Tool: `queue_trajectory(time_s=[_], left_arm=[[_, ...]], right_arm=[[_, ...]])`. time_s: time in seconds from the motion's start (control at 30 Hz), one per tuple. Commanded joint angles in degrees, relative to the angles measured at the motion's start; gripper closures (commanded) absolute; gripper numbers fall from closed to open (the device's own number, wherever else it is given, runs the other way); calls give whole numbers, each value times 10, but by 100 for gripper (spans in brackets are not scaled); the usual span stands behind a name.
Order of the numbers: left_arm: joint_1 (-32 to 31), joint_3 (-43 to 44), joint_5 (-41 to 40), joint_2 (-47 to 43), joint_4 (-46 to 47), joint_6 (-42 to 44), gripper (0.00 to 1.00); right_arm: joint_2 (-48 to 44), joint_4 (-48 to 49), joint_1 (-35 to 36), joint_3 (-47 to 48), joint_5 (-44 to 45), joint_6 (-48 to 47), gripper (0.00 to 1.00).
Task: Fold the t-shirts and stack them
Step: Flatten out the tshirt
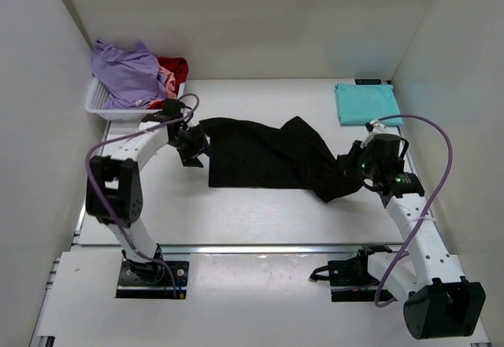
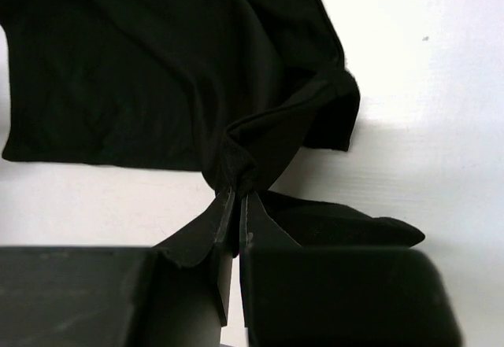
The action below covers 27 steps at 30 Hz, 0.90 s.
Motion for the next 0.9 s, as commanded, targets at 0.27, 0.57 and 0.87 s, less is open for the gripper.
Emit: queue_trajectory(time_s=[0.27,0.57,0.87], left_arm=[[-97,-53,-107,-23,35,15,29],[-107,-82,-160,5,29,21,29],[-136,-87,-210,32,60,-2,29]], right_arm=[[18,34,21,-12,13,1,100],[9,17,8,-48,30,-3,100],[2,8,16,-62,32,-5,100]])
